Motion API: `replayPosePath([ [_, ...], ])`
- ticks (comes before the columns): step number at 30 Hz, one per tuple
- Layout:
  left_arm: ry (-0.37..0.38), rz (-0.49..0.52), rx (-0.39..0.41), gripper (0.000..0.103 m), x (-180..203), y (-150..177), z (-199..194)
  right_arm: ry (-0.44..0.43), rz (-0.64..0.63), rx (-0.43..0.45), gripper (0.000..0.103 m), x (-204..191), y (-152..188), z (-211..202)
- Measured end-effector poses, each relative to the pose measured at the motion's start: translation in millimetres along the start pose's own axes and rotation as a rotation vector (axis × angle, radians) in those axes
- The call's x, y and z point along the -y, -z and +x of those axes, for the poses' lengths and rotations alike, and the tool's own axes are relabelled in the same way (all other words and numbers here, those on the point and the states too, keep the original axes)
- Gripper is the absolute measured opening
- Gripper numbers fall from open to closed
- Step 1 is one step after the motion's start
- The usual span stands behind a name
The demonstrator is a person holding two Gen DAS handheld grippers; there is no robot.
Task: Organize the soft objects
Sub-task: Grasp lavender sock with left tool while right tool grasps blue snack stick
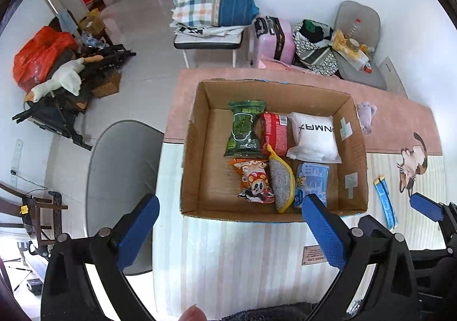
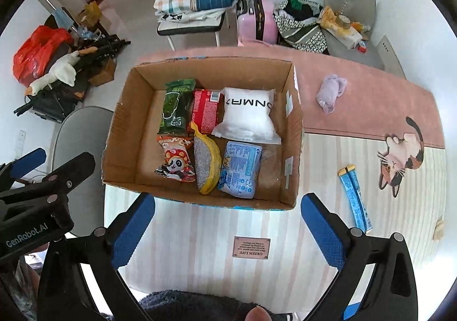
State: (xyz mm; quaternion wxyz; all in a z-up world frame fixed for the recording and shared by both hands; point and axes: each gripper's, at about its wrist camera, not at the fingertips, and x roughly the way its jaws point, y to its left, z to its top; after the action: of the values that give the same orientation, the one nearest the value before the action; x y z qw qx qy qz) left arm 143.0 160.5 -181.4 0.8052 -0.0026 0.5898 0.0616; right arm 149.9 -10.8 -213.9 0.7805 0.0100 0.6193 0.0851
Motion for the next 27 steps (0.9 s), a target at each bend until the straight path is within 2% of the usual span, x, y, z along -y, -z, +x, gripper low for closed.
replayPosePath([
  [9, -0.059, 0.0, 0.053, 0.102, 10, 15, -24, -0.029, -0.005, 0.019, 0.103, 6, 15, -18],
  [13, -0.073, 0.002, 0.06, 0.102, 22, 12, -29, -0.052, 0.002, 0.023, 0.103, 18, 17, -22],
  [15, -0.104, 0.027, 0.062, 0.102, 36, 8, -27, -0.064, 0.015, 0.022, 0.103, 30, 16, -23],
  [18, -0.135, 0.063, 0.063, 0.102, 57, 5, -20, -0.053, 0.067, 0.019, 0.103, 63, 17, -18],
  [21, -0.111, 0.092, 0.023, 0.102, 89, 4, -4, -0.003, 0.134, -0.013, 0.103, 110, 22, -2],
  [24, -0.067, 0.149, -0.033, 0.102, 137, 5, 22, 0.031, 0.221, -0.071, 0.103, 170, 31, 21],
  [27, -0.081, 0.226, -0.063, 0.102, 185, 8, 47, 0.089, 0.26, -0.142, 0.103, 228, 42, 55],
])
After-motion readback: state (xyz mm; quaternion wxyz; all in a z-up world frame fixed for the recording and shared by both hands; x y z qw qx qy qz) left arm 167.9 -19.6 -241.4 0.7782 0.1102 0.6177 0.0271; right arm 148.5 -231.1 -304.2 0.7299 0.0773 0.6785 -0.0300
